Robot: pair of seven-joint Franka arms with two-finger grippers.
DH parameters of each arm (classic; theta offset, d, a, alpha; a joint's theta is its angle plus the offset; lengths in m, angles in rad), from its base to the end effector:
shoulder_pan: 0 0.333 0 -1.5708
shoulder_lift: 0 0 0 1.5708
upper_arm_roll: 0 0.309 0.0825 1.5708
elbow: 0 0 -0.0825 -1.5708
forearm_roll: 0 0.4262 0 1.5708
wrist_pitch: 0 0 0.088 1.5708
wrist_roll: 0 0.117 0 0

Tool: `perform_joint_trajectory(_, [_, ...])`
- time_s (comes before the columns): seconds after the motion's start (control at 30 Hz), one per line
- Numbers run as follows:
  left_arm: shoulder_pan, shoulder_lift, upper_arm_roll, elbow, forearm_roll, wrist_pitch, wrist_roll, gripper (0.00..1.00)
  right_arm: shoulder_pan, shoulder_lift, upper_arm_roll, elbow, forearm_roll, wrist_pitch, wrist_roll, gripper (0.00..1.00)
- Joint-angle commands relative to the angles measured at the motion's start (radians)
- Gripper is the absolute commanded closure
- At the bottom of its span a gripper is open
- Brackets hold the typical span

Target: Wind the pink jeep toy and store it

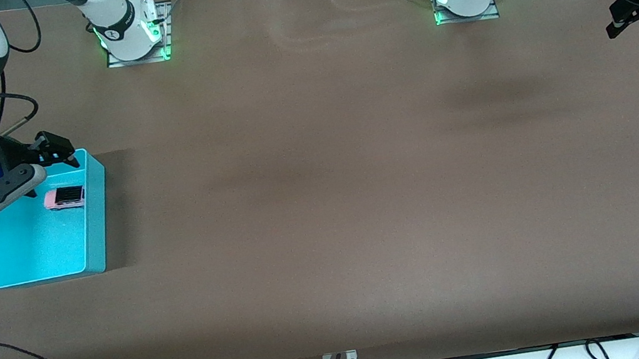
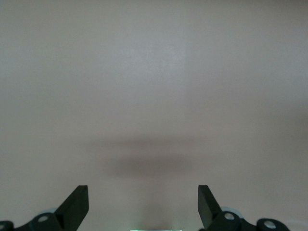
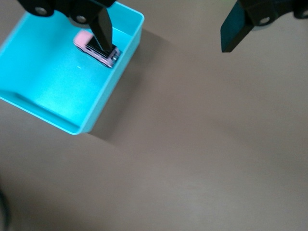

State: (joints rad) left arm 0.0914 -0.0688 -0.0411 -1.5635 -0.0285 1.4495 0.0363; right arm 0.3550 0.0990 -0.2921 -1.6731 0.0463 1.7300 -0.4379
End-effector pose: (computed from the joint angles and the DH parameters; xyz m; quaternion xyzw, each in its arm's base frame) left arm 0.5619 0.0239 0.6408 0.9996 0.0057 -0.0221 0.0137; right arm 0.6271 0.0501 0.5099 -0.9695 -0.2442 0.0170 0.0119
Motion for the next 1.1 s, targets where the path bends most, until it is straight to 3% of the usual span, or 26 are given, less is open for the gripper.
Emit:
perform_joint_trajectory(0.0, [0.005,0.018,-0.002,0.040,-0.008,-0.017,-0.010,0.00,-0.046,0.038,0.099,0.107,-0.075,-0.082,0.178,0.00])
perform_joint_trajectory(0.17, [0.005,0.018,-0.002,0.040,-0.008,-0.017,-0.010,0.00,-0.206,0.034,0.286,0.137,-0.088,-0.099,0.283,0.00])
perform_joint_trajectory(0.3, [0.004,0.018,-0.002,0.040,-0.008,-0.017,-0.010,0.00,-0.289,0.031,0.350,0.151,-0.079,-0.099,0.341,0.00])
perform_joint_trajectory(1.07, [0.005,0.018,-0.002,0.040,-0.008,-0.017,-0.010,0.00,-0.344,0.030,0.340,0.185,-0.065,-0.194,0.412,0.00])
